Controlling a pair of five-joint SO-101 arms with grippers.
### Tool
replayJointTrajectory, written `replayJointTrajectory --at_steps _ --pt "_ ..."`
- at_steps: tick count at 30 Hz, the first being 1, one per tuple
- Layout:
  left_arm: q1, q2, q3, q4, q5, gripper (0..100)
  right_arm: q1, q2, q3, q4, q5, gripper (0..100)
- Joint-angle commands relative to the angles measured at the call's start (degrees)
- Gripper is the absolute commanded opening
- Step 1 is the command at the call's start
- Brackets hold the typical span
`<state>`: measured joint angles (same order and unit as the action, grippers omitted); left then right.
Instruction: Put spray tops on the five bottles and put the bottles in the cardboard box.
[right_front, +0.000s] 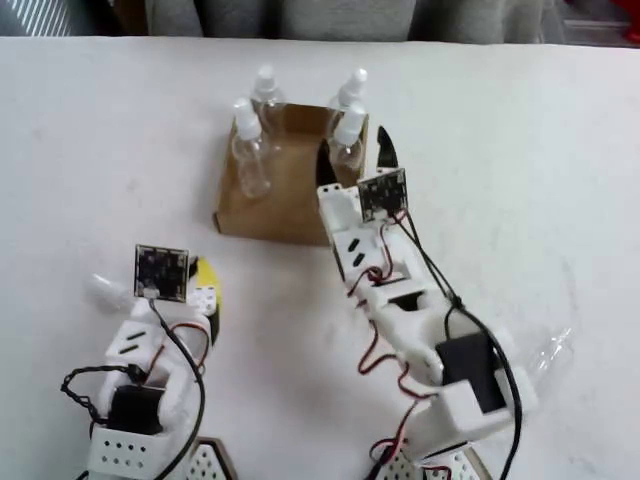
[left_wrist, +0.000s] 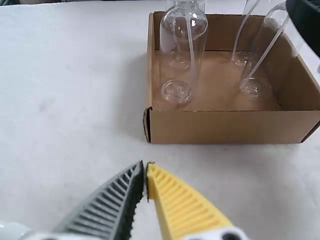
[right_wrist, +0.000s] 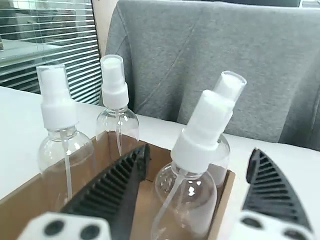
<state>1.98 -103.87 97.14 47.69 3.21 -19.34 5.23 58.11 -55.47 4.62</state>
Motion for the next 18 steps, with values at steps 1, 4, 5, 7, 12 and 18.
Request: replayJointTrajectory --at_steps 1,4,5,7,12,18 --pt "-0.4 -0.75 -0.09 0.09 -0.62 3 1.01 -11.91 4.75 4.35 0.18 26.5" --pt "-0.4 -0.75 -0.09 0.09 -0.62 3 3.03 -19.74 8.18 11.21 0.18 26.5" --pt "-0.4 -0.75 -0.09 0.09 -0.62 3 4.0 -22.55 9.49 13.67 0.18 26.5" --pt "-0.4 -0.75 -0.09 0.09 -0.62 3 6.2 -28.53 11.96 18.86 0.18 26.5" --pt "-0.4 -0.75 -0.09 0.09 -0.62 3 13.14 -44.97 16.7 37.58 0.18 26.5" --pt "-0.4 -0.75 -0.09 0.09 -0.62 3 22.81 -65.19 16.97 71.16 0.35 26.5"
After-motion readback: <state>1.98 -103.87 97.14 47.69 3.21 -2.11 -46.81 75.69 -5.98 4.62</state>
